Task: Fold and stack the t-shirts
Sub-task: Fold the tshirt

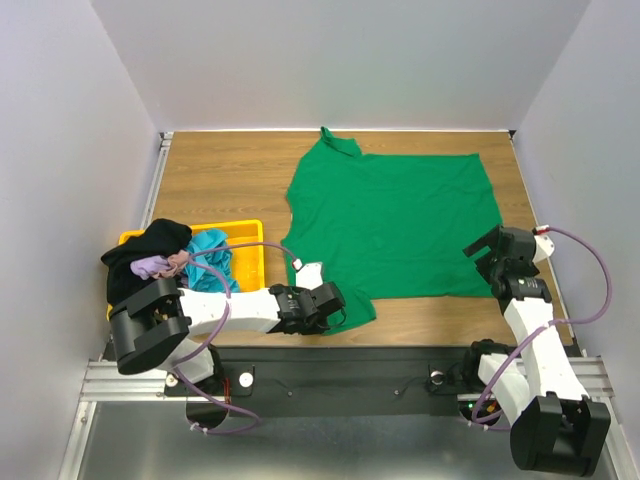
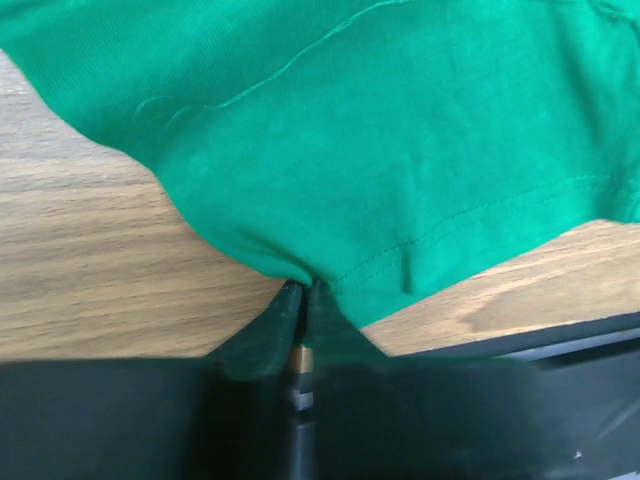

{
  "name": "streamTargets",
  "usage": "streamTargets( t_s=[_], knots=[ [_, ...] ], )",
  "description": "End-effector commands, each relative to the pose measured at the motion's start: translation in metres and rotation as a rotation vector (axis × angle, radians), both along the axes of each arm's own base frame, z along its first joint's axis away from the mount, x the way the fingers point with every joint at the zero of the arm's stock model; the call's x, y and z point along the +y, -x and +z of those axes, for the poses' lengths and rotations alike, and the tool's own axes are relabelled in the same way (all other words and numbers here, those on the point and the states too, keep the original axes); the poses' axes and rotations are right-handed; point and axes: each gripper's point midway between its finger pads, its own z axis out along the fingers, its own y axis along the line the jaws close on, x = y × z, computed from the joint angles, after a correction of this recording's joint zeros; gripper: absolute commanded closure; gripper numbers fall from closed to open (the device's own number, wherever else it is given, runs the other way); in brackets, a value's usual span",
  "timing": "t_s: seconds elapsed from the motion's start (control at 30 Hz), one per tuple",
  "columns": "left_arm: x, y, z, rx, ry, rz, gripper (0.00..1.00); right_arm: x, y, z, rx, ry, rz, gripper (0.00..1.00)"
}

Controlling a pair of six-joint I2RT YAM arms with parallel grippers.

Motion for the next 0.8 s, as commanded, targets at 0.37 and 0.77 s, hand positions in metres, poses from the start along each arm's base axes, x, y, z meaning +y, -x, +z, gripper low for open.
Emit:
streamTargets(
  t_s=[0.37,0.77],
  knots=[
    [0.023,-0.008,0.027,-0.094,-0.045,-0.029,1.0,-0.042,0.06,-0.019,0.091,0.028,-0.42,0.0],
    [0.015,-0.009,0.038,-0.104,0.026,-0.058,1.0,-0.057,0.064,-0.045,0.106,0.03,-0.59,0.01]
  ],
)
